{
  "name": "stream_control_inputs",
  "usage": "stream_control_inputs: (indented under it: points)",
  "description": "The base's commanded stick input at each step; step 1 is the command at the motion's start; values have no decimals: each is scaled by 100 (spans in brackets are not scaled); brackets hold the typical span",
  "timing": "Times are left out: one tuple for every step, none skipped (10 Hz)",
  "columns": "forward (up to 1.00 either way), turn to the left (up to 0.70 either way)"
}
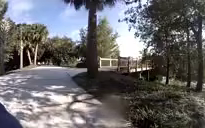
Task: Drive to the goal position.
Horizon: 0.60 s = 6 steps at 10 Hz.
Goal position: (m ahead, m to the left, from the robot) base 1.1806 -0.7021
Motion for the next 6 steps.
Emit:
stream_control_inputs:
  points:
    - [100,0]
    - [100,0]
    - [100,0]
    - [100,0]
    - [100,0]
    - [100,0]
